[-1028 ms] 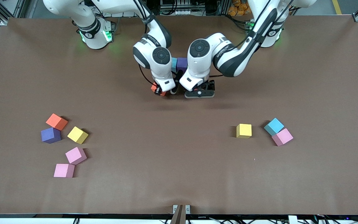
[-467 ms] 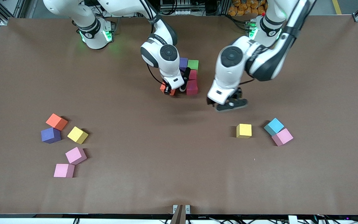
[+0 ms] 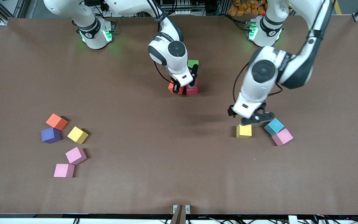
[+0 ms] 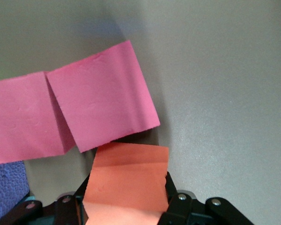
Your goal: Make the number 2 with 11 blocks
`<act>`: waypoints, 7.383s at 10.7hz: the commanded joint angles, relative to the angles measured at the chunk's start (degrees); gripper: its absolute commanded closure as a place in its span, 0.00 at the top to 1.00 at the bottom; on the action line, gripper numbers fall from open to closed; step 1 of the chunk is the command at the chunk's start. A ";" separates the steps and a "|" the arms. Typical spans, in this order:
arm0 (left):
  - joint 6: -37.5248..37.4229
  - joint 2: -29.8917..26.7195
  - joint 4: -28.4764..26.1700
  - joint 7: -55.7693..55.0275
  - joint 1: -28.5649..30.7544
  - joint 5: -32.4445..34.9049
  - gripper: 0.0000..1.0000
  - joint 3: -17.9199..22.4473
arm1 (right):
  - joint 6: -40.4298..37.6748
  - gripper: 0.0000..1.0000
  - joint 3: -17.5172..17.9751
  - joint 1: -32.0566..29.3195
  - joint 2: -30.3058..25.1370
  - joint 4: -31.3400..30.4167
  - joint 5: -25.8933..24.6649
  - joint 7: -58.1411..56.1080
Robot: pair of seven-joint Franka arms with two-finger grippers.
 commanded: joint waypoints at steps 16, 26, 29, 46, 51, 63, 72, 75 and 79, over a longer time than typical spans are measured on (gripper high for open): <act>-0.84 2.99 3.65 2.92 -0.50 -1.49 1.00 1.68 | 3.31 1.00 0.65 0.21 2.46 1.52 -0.57 -0.58; 4.69 9.67 5.23 10.19 1.16 -1.40 1.00 2.73 | -6.77 1.00 0.65 -2.60 -4.47 1.35 -0.13 -2.16; 6.53 11.16 5.15 18.65 1.17 -3.50 1.00 4.67 | -12.14 1.00 0.57 -6.99 -7.64 1.44 -0.04 -2.25; 12.69 15.82 2.60 19.62 1.17 -8.17 1.00 4.67 | -17.87 1.00 0.13 -58.94 -0.99 12.76 -0.04 -43.90; 12.87 16.09 2.95 19.62 1.17 -8.69 0.40 4.67 | -14.35 1.00 0.21 -58.42 4.22 12.51 4.61 -42.77; -1.11 2.47 4.70 22.00 -1.55 0.95 0.00 -13.59 | -13.82 0.71 0.21 -57.19 5.36 9.17 5.84 -41.27; -0.93 8.43 10.94 25.24 -11.38 9.15 0.06 -21.43 | -20.59 0.19 4.42 -52.88 0.97 11.63 5.93 -16.87; -0.76 12.12 13.14 32.59 -15.79 9.06 0.06 -20.99 | -20.33 0.20 4.43 -53.05 1.06 11.63 6.90 -14.29; -0.23 14.15 14.46 42.36 -17.90 8.80 0.08 -20.99 | -20.15 0.21 3.91 -53.93 1.23 11.54 6.99 -14.29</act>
